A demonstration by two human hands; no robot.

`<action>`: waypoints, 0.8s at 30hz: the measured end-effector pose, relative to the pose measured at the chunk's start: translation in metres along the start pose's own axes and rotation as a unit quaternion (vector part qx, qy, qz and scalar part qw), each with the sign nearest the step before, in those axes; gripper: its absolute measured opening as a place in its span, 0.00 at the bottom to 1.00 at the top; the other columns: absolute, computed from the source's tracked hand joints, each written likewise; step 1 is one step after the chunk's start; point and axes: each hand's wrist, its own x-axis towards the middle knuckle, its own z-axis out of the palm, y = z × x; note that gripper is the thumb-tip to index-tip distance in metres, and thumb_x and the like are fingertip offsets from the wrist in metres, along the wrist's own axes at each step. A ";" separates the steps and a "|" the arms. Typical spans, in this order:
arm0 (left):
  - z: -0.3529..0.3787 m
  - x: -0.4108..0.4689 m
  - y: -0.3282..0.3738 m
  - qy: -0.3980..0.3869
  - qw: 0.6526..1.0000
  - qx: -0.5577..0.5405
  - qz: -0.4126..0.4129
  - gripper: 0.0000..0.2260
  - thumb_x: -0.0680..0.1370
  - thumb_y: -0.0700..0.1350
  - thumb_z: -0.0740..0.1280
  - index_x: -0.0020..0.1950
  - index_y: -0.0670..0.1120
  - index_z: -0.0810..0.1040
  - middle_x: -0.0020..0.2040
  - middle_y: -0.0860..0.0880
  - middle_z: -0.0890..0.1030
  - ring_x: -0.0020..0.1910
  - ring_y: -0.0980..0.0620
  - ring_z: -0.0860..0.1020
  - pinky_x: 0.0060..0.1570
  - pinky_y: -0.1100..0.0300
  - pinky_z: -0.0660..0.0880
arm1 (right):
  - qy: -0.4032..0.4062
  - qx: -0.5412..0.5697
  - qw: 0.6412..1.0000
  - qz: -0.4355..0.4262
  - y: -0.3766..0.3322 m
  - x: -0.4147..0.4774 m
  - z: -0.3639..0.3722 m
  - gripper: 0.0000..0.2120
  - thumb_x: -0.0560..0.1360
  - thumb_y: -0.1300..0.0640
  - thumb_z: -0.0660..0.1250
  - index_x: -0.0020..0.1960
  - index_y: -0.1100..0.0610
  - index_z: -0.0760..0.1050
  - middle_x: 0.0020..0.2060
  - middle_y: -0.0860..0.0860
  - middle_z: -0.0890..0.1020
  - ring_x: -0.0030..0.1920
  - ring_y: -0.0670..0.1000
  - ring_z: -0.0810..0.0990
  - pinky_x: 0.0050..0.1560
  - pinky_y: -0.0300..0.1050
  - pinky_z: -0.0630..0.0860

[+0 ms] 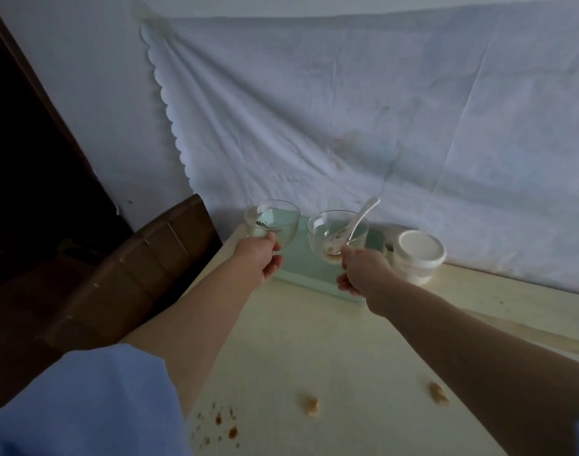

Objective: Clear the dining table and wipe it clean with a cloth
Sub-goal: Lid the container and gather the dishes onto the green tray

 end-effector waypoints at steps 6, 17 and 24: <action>0.005 0.090 -0.011 0.020 1.000 0.005 -0.020 0.15 0.80 0.48 0.59 0.36 0.44 0.71 0.38 0.45 0.76 0.26 0.56 0.73 0.21 0.67 0.64 | -0.011 0.016 1.000 0.024 0.010 0.080 0.043 0.15 0.79 0.53 0.58 0.36 0.57 0.69 0.30 0.54 0.74 0.27 0.49 0.73 0.19 0.32 0.68; 0.023 0.172 -0.035 0.002 0.999 -0.027 -0.026 0.14 0.81 0.43 0.58 0.36 0.40 0.70 0.40 0.46 0.71 0.35 0.50 0.73 0.16 0.70 0.70 | -0.043 -0.057 0.997 0.022 0.048 0.161 0.069 0.15 0.80 0.54 0.57 0.35 0.55 0.68 0.32 0.53 0.74 0.32 0.51 0.74 0.41 0.46 0.76; 0.028 0.171 -0.035 -0.010 0.998 -0.055 -0.031 0.10 0.81 0.40 0.57 0.43 0.37 0.71 0.37 0.44 0.71 0.22 0.50 0.76 0.19 0.65 0.75 | -0.010 -0.039 0.999 0.024 0.050 0.169 0.085 0.13 0.79 0.55 0.59 0.41 0.62 0.73 0.35 0.57 0.78 0.35 0.57 0.80 0.43 0.48 0.82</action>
